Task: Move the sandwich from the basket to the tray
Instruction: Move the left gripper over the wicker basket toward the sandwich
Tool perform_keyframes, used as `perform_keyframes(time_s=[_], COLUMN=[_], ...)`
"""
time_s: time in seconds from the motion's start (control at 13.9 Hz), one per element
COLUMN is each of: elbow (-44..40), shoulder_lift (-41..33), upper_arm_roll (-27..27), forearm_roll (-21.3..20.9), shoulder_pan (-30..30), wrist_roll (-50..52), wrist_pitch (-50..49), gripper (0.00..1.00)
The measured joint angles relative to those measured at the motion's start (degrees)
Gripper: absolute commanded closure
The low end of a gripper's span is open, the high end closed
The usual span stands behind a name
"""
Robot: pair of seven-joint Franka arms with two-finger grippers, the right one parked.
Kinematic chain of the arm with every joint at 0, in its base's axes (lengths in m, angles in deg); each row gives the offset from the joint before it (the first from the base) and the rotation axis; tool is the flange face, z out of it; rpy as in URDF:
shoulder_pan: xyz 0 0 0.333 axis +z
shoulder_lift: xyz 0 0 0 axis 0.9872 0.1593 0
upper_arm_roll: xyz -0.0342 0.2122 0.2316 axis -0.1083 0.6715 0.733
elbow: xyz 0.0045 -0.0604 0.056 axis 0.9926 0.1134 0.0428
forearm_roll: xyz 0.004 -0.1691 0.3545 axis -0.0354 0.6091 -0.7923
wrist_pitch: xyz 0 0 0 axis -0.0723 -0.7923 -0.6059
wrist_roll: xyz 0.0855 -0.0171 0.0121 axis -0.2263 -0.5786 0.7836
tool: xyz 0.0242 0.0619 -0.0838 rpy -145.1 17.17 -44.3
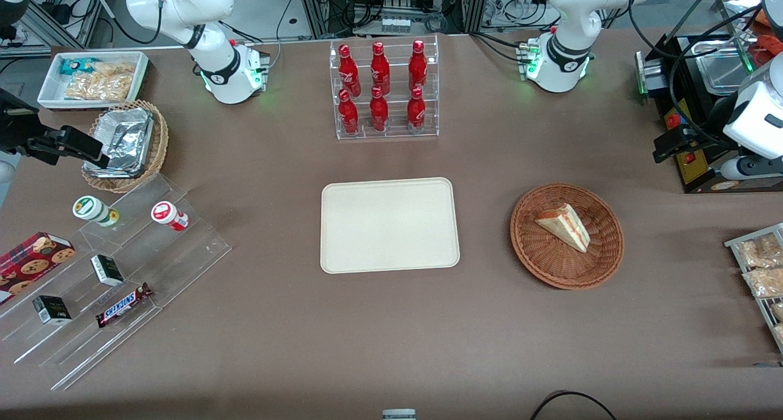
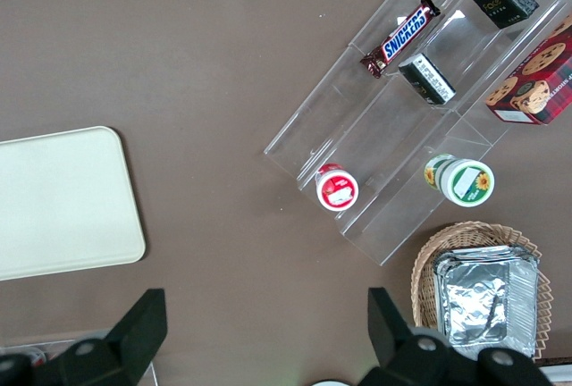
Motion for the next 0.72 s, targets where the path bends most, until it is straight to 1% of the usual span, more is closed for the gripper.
perform_keyframes(time_s=[0.29,0.43,0.58,0.72], elbow=[0.29,1.83,4.02,7.73], shoulder_lift=[0.13,0.84,2.11,2.88], upper_arm_roll=[0.00,-0.03,-0.17,-0.44], forearm_roll=[-0.48,-0.48,-0.48,-0.48], shoulder_pan=[0.09,0.09,0.07,-0.29], wrist_roll=[0.00,0.10,1.72,4.40], wrist_pitch=[-0.29,0.06,2.19,6.53], gripper=[0.00,0.00,0.00,0.00])
